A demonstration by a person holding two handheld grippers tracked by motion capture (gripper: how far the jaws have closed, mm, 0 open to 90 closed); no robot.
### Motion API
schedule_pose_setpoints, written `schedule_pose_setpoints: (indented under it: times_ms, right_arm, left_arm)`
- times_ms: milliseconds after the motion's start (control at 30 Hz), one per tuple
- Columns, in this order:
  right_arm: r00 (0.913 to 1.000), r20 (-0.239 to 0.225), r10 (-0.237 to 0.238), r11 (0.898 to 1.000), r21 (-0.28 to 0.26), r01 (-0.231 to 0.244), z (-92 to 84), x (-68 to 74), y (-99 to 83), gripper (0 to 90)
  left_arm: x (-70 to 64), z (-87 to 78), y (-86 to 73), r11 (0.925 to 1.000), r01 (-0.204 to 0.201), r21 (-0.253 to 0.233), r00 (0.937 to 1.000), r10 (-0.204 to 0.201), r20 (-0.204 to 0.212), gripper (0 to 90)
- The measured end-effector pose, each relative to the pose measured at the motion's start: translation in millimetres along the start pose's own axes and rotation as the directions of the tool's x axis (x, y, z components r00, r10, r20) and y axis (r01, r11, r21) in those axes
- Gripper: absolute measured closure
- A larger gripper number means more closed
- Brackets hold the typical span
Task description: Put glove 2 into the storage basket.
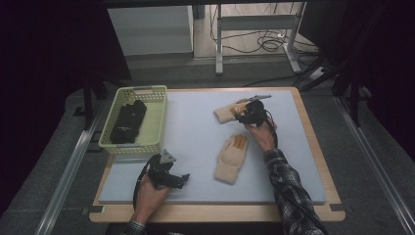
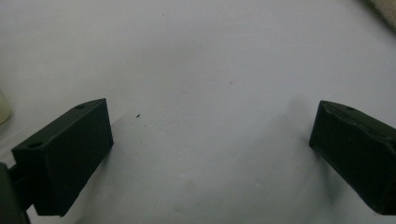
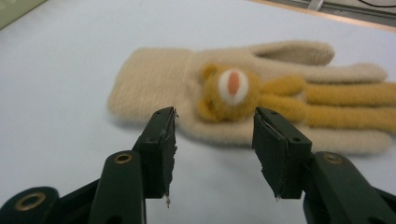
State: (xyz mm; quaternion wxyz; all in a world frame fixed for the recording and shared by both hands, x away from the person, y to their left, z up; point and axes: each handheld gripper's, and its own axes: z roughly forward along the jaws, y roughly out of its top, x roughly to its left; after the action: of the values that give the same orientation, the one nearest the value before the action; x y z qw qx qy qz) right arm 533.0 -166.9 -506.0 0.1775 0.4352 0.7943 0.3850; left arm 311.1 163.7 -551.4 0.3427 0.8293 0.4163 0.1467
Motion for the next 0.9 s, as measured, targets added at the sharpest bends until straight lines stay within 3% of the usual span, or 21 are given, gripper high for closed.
schedule_pose_setpoints:
  times_ms: [367, 600, 700, 900]
  right_arm:
    - [0.9996, 0.029, 0.003, 1.000, 0.014, -0.004, 27.1, -3.4, 17.7, 46.4]
    - [0.9970, 0.070, -0.033, 0.999, 0.035, 0.030, 43.2, -2.6, 18.6, 44.6]
    - [0.9919, 0.102, -0.076, 0.996, 0.057, 0.070, 47.5, -1.8, 16.8, 49.8]
    - [0.9921, 0.104, -0.070, 0.996, 0.066, 0.063, 43.2, -1.2, 18.7, 63.1]
  left_arm:
    - [0.1, -0.1, 0.1, 1.0000, 0.000, 0.002, 1.0000, 0.000, 0.001, 0.0]
    - [0.2, -0.1, 0.1, 1.0000, 0.000, 0.002, 1.0000, 0.000, 0.001, 0.0]
    - [0.2, -0.1, 0.1, 1.0000, -0.001, 0.002, 1.0000, 0.001, 0.001, 0.0]
    - [0.1, -0.1, 0.1, 1.0000, 0.000, 0.002, 1.0000, 0.000, 0.001, 0.0]
